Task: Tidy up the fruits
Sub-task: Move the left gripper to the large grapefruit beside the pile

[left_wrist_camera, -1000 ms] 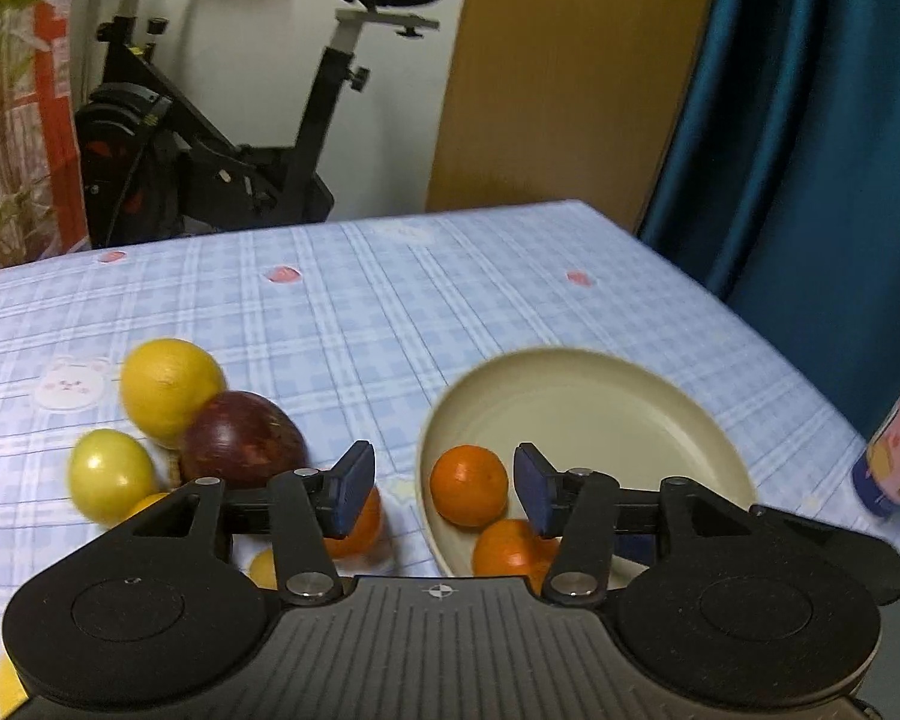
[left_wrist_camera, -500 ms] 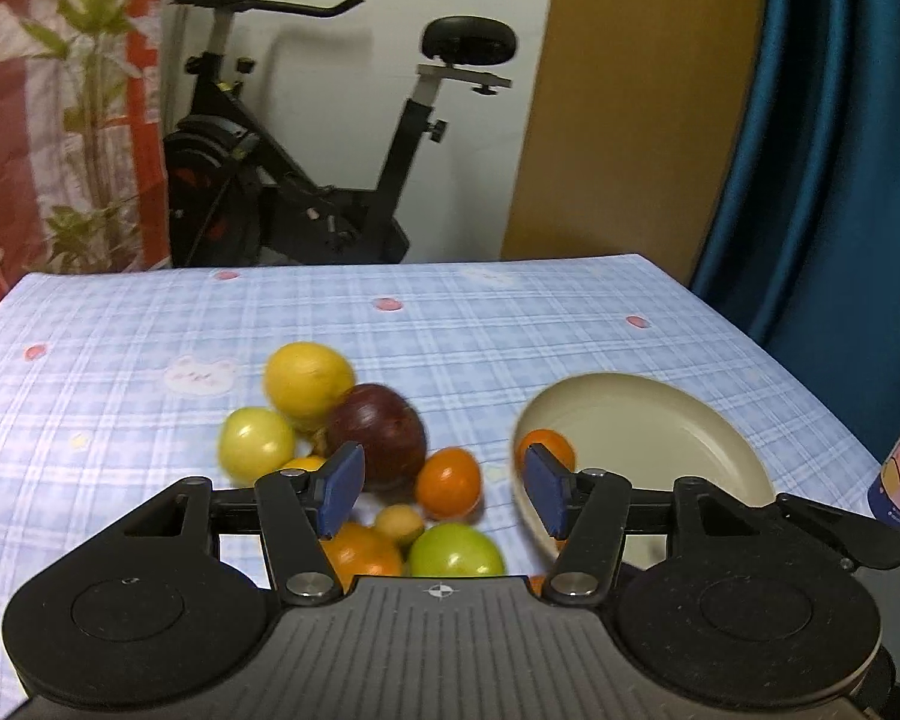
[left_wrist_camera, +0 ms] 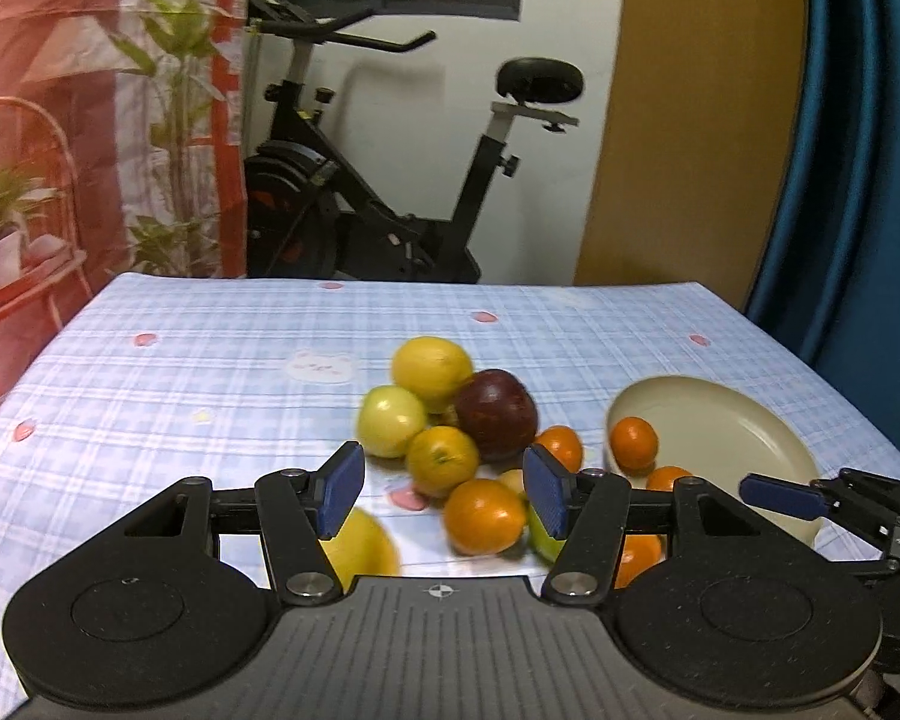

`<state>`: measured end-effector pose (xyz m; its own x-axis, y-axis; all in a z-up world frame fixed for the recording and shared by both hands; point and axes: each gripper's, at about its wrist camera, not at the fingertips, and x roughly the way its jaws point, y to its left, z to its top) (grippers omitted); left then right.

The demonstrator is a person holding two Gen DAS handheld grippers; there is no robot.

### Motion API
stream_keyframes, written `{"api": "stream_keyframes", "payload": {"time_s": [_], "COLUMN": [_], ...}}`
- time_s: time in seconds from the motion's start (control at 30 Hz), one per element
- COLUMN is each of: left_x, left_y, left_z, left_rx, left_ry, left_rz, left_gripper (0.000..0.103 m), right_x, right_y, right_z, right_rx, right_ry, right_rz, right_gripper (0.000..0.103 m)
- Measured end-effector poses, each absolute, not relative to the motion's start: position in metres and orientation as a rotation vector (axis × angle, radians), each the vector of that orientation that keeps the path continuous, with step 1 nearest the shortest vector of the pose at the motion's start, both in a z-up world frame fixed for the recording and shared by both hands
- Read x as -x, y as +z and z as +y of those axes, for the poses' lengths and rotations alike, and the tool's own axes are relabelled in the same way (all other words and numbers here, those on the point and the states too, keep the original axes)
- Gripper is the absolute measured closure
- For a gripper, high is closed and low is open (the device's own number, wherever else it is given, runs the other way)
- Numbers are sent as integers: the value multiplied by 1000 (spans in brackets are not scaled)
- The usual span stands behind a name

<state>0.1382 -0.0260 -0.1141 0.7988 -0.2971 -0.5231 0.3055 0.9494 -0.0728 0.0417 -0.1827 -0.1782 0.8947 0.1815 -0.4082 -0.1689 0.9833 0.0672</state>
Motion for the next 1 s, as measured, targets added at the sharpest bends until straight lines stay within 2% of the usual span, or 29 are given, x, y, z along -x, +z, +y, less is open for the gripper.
{"api": "stream_keyframes", "payload": {"time_s": [0.8, 1.0], "left_x": [-135, -152], "left_y": [-134, -124], "left_z": [2, 34], "left_rx": [64, 187], "left_ry": [-281, -250], "left_rz": [603, 626], "left_gripper": [42, 42], "right_x": [-41, -56], "right_y": [-184, -174], "right_z": [-165, -156], "right_rx": [41, 9], "right_ry": [261, 306], "right_rz": [485, 498], "right_gripper": [53, 52]}}
